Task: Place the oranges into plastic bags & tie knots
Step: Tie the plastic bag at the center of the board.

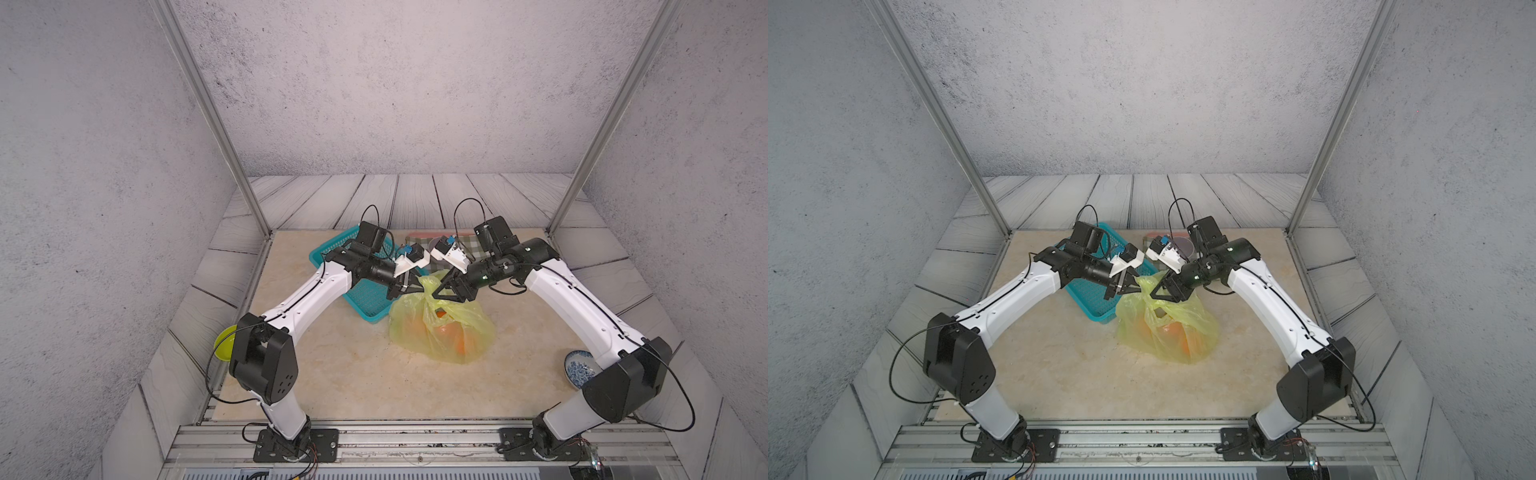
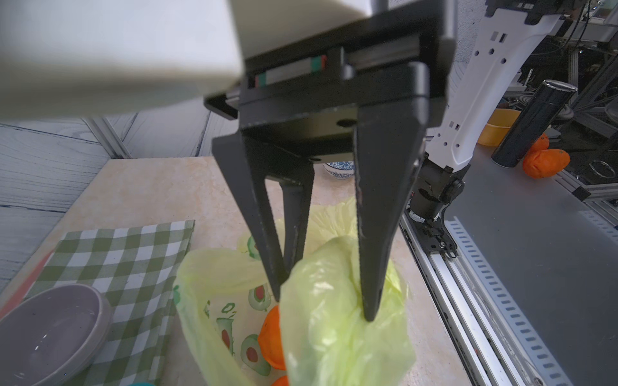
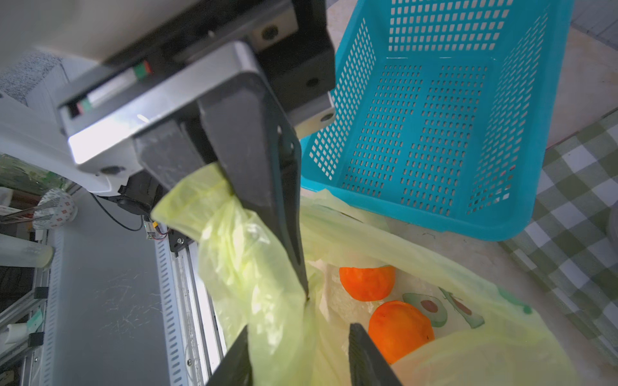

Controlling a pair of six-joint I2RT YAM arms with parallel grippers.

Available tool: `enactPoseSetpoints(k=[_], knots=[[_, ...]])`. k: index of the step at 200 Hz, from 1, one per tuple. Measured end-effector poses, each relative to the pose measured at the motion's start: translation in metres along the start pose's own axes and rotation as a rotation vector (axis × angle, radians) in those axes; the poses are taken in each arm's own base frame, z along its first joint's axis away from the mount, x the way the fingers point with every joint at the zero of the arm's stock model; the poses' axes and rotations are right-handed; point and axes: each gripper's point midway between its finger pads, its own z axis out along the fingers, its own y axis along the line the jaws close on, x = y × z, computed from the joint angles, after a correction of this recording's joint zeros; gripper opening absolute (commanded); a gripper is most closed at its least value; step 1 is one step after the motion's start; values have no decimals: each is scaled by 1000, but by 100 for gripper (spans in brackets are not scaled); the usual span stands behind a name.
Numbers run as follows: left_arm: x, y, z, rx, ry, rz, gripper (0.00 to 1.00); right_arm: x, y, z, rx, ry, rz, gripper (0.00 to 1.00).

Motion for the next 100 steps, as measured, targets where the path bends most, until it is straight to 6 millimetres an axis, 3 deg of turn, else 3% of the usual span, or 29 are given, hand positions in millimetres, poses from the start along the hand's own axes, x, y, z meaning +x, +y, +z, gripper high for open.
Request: enactPoseSetpoints(k=[54,100], knots=[[-2,0,-1,-5,1,-10,0,4,-3,-3,34,18,-38,56],[-13,0,-3,-26,-66,-91,0,5,-12,4,84,26,-57,63]])
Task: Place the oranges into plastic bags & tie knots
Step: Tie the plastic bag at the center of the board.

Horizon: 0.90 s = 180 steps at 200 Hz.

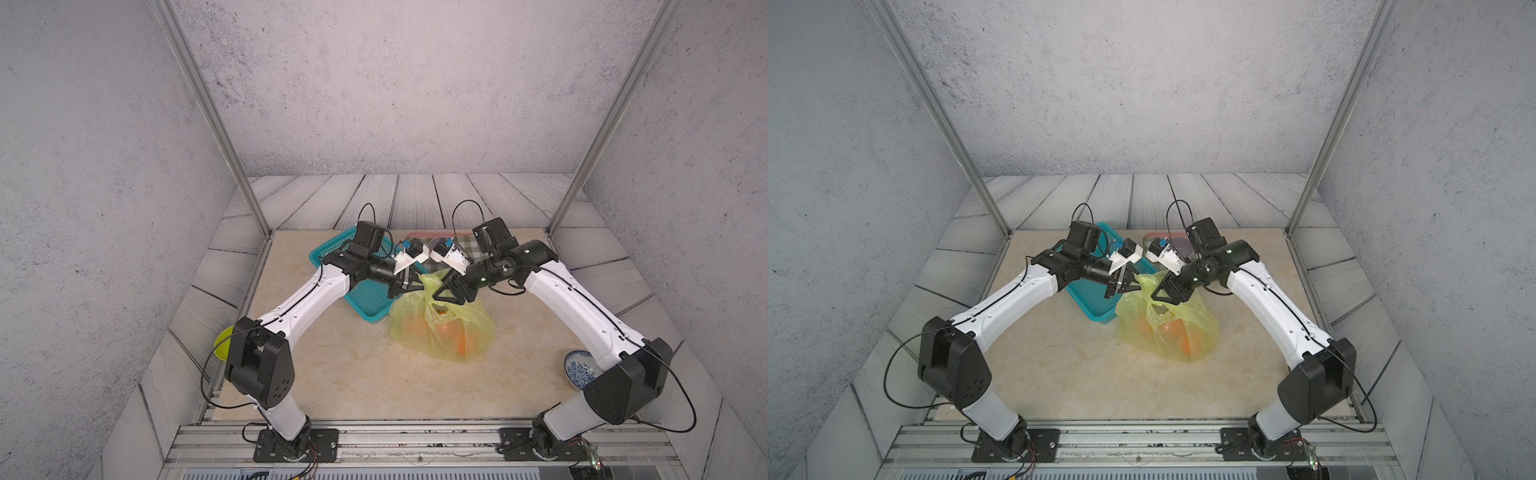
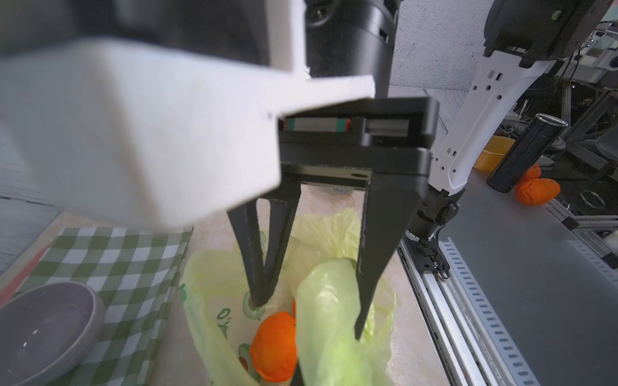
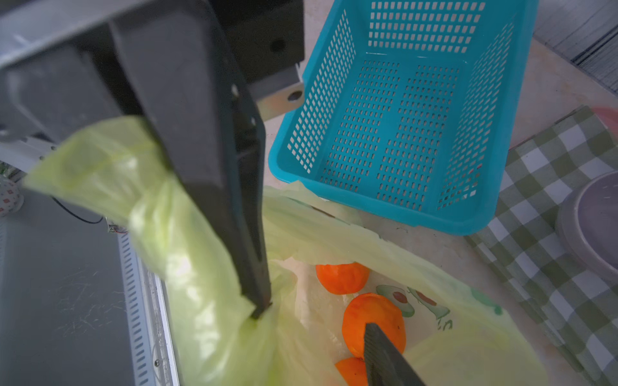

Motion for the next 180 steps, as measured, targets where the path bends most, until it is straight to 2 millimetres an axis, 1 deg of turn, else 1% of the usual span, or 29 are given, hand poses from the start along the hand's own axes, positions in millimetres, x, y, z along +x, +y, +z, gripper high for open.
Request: enactPoseSetpoints(k=[21,37,58,87,105,155,180], knots=[[5,0,1,-12,-27,-57,0,2,-4,2,25,12,-8,63],[6,2,2,-19,-39,-84,0,4,-7,3,46,23,-20,60],[3,6,2,-32,-51,-94,0,4,-10,3,69,26,-40,60],[-2,10,2,-51,-64,-105,0,3,-6,6,62,30,-54,56],[-3,10,3,-52,-69,-104,0,4,-8,9,75,34,-58,44],[2,12,5,-71,-67,-111,0,1,-21,11,153,31,-49,17],[1,17,3,-110,-65,-108,0,-4,-28,10,204,18,-55,7]])
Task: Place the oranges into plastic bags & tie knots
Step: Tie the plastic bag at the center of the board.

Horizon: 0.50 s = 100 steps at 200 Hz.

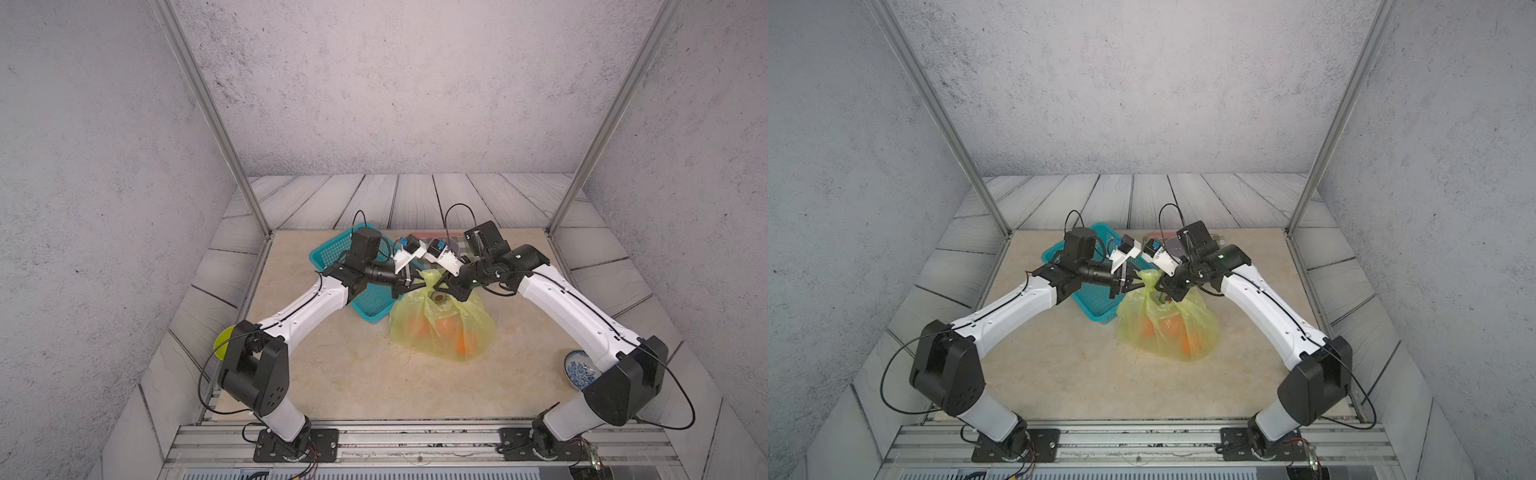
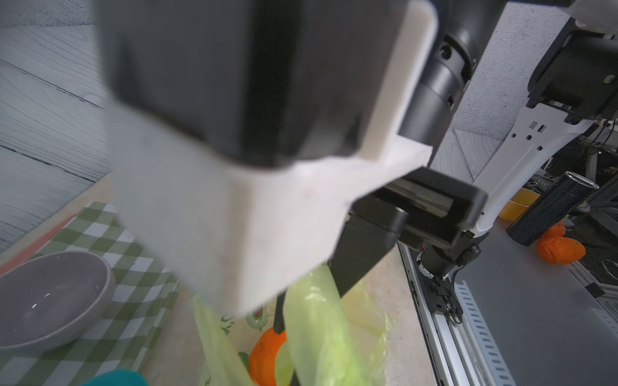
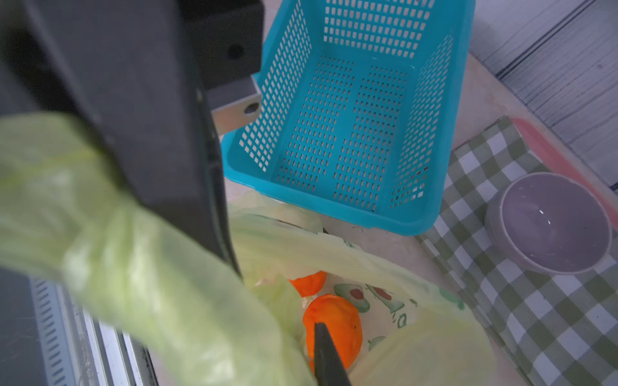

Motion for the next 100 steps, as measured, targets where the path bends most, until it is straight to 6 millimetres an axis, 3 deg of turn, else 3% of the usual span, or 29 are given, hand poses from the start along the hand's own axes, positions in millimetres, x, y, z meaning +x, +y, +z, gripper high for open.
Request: enactPoseSetpoints(k=[24,73,100], knots=[[-2,6,1,-35,-9,-16,0,-4,-8,-3,78,-22,-21,1],[-15,14,2,-90,-39,-46,0,-16,-23,-17,256,-68,-106,0],[-21,19,2,-110,-55,-68,8,-24,-32,-20,347,-91,-174,0]])
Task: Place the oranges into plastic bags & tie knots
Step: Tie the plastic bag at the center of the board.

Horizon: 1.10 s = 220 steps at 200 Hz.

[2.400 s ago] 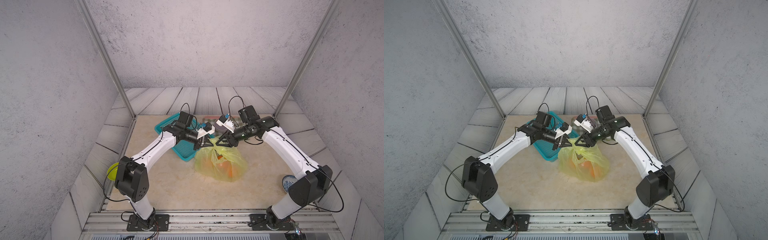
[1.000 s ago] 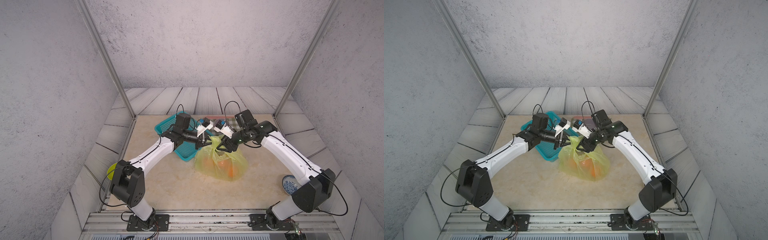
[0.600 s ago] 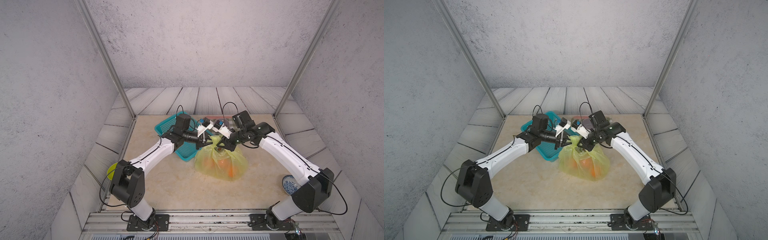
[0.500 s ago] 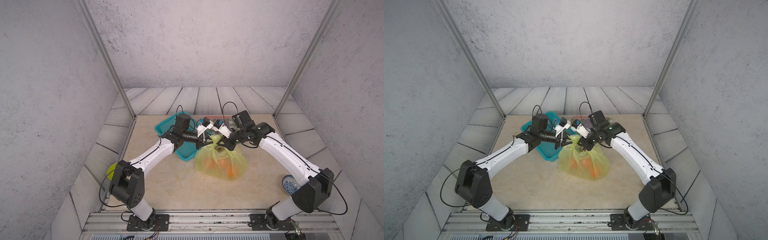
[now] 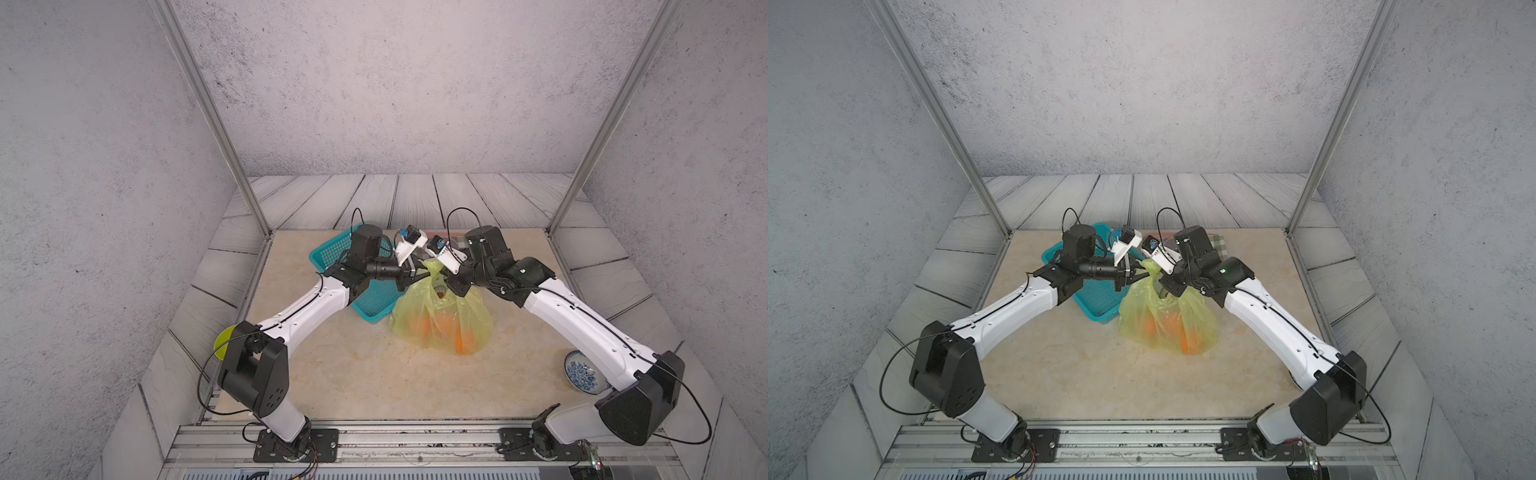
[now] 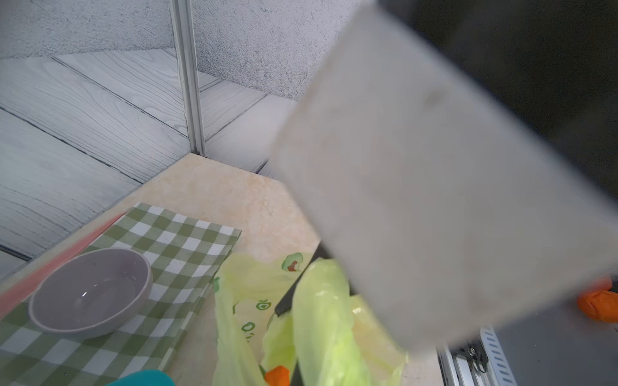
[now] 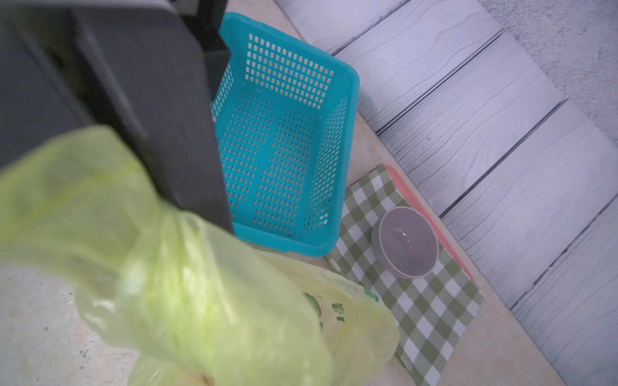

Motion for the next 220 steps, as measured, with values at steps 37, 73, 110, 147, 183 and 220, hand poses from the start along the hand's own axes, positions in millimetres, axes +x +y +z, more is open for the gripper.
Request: enactPoseSetpoints(k=[37,73,110,147,183,220], knots=[[12,2,3,16,38,-69,20,-2,-43,-8,206,3,-32,0],[19,2,2,26,72,-83,26,-2,-60,-23,281,10,-63,0],[23,0,3,52,85,-96,42,-2,-56,-28,265,-18,-62,0],[31,-10,1,105,108,-79,53,-3,-50,-25,170,-65,-25,0],[36,-25,-8,186,132,-52,61,-2,-50,-23,52,-153,39,0],[35,-28,-17,192,138,-30,58,5,-39,-13,-88,-249,107,0]])
